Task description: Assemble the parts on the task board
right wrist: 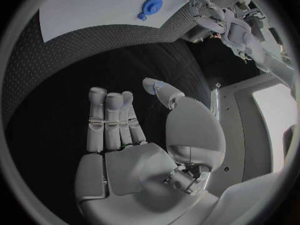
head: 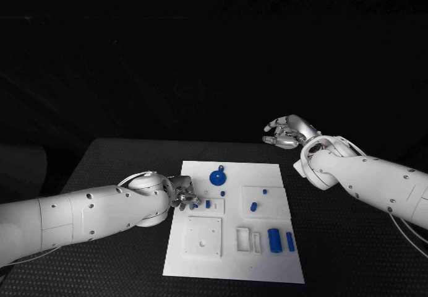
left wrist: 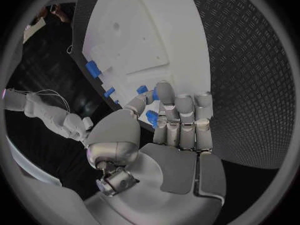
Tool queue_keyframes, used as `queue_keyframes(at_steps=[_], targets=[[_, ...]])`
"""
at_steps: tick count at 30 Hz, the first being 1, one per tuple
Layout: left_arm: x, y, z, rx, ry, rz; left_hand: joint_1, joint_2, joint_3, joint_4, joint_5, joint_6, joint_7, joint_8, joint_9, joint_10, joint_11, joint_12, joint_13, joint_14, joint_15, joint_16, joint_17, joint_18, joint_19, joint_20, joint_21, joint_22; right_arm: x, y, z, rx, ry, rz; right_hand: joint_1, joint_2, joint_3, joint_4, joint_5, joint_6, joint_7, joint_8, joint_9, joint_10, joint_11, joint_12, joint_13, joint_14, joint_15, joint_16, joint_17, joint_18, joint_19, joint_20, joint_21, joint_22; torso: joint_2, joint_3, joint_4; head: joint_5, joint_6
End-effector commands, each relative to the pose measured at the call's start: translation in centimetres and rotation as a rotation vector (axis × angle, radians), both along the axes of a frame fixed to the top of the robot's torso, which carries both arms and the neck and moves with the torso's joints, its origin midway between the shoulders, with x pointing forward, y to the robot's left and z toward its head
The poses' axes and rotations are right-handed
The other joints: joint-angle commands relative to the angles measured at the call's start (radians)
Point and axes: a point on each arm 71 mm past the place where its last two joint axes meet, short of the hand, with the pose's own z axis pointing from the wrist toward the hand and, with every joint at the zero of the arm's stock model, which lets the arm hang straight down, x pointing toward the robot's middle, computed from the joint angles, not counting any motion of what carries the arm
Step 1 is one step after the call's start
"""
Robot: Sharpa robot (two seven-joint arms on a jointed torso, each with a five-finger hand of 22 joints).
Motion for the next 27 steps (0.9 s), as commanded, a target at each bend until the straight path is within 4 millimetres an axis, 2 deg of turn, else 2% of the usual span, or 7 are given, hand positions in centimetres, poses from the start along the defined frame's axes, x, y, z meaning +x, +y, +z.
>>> queue_keyframes(at_steps=[1, 10, 11, 12, 16, 22, 27], targets=[[-0.76, -0.27, -1.03, 0.032, 0.062, -0.031, -0.001, -0.002, 0.051, -0.045, -0.003, 0.005, 0.003, -0.006, -0.002, 0.007, -0.012, 0.004, 0.001, 0.017, -0.025, 0.001, 0.002, 0.014, 0.000, -0.105, 0.003, 0.019, -0.04, 0.14, -0.01, -0.002, 0.003, 0.011, -0.002, 0.008, -0.003, 0.003, 0.006, 0.000, 0.005, 0.004, 0.002, -0.004, 0.000, 0.006, -0.001, -0.005, 0.001, 0.004, -0.001, 0.052, 0.006, 0.002, -0.006, 0.018, 0.000, 0.0002, -0.0001, 0.000, 0.000], [-0.76, -0.19, -1.09, 0.040, 0.069, -0.031, -0.016, -0.011, 0.045, -0.034, -0.011, 0.007, 0.004, -0.007, -0.002, 0.008, -0.011, 0.003, 0.003, 0.016, -0.025, 0.001, 0.002, 0.013, -0.001, -0.104, 0.003, 0.018, -0.04, 0.08, -0.01, -0.002, 0.003, 0.010, -0.002, 0.008, -0.003, 0.004, 0.006, 0.000, 0.005, 0.004, 0.002, -0.004, 0.000, 0.007, -0.002, -0.005, 0.001, 0.004, -0.002, 0.052, 0.006, 0.002, -0.006, 0.018, 0.000, 0.0001, 0.0000, -0.001, 0.000], [-0.73, -0.18, -1.09, 0.040, 0.068, -0.029, -0.021, -0.019, 0.043, -0.028, -0.021, 0.007, 0.003, -0.008, -0.002, 0.007, -0.011, 0.003, 0.004, 0.016, -0.025, 0.000, 0.003, 0.014, -0.001, -0.105, 0.002, 0.017, -0.04, 0.09, -0.01, -0.002, 0.003, 0.010, -0.002, 0.008, -0.003, 0.004, 0.006, 0.000, 0.005, 0.004, 0.002, -0.004, 0.000, 0.007, -0.002, -0.005, 0.001, 0.004, -0.002, 0.052, 0.006, 0.002, -0.006, 0.018, 0.000, 0.0000, 0.0002, -0.001, 0.000], [-0.69, -0.13, -1.10, 0.040, 0.067, -0.027, -0.027, -0.033, 0.042, -0.015, -0.076, 0.007, 0.002, -0.009, -0.002, 0.007, -0.011, 0.001, 0.006, 0.016, -0.026, -0.001, 0.003, 0.016, -0.001, -0.106, 0.002, 0.016, -0.04, 0.08, -0.01, -0.002, 0.003, 0.010, -0.002, 0.008, -0.003, 0.004, 0.006, 0.000, 0.005, 0.004, 0.002, -0.004, 0.000, 0.007, -0.002, -0.005, 0.001, 0.004, -0.002, 0.052, 0.006, 0.002, -0.006, 0.018, 0.000, 0.0002, 0.0004, -0.001, 0.001], [-0.64, -0.05, -1.10, 0.042, 0.065, -0.023, -0.035, -0.055, 0.044, 0.003, -0.097, 0.007, 0.003, -0.011, -0.002, 0.007, -0.011, -0.001, 0.008, 0.016, -0.027, -0.003, 0.004, 0.017, -0.001, -0.107, 0.001, 0.016, -0.03, 0.06, -0.01, -0.002, 0.003, 0.010, -0.002, 0.008, -0.003, 0.004, 0.006, 0.000, 0.005, 0.004, 0.002, -0.004, 0.000, 0.007, -0.002, -0.006, 0.001, 0.005, -0.002, 0.052, 0.006, 0.002, -0.006, 0.018, 0.000, 0.0001, -0.0001, -0.001, 0.001], [-0.54, 0.10, -1.11, 0.044, 0.063, -0.016, -0.047, -0.104, 0.047, 0.051, -0.206, 0.007, 0.003, -0.014, 0.000, 0.006, -0.012, -0.004, 0.013, 0.015, -0.031, -0.005, 0.005, 0.019, -0.001, -0.109, -0.001, 0.016, -0.03, 0.05, -0.01, -0.002, 0.002, 0.009, -0.002, 0.008, -0.003, 0.004, 0.006, -0.001, 0.005, 0.004, 0.002, -0.004, 0.000, 0.007, -0.003, -0.006, 0.001, 0.005, -0.002, 0.052, 0.006, 0.002, -0.006, 0.018, 0.000, -0.0003, -0.0004, -0.002, 0.000], [-0.41, 0.28, -1.08, 0.044, 0.054, -0.007, -0.051, -0.116, 0.049, 0.067, -0.223, 0.007, 0.003, -0.015, 0.001, 0.006, -0.012, -0.005, 0.015, 0.015, -0.032, -0.006, 0.006, 0.020, -0.001, -0.109, -0.002, 0.016, -0.03, 0.02, -0.01, -0.002, 0.002, 0.008, -0.002, 0.008, -0.003, 0.004, 0.006, -0.001, 0.005, 0.004, 0.002, -0.004, 0.000, 0.007, -0.003, -0.006, 0.001, 0.005, -0.002, 0.052, 0.006, 0.002, -0.006, 0.018, 0.001, 0.0001, 0.0002, -0.004, 0.001]])
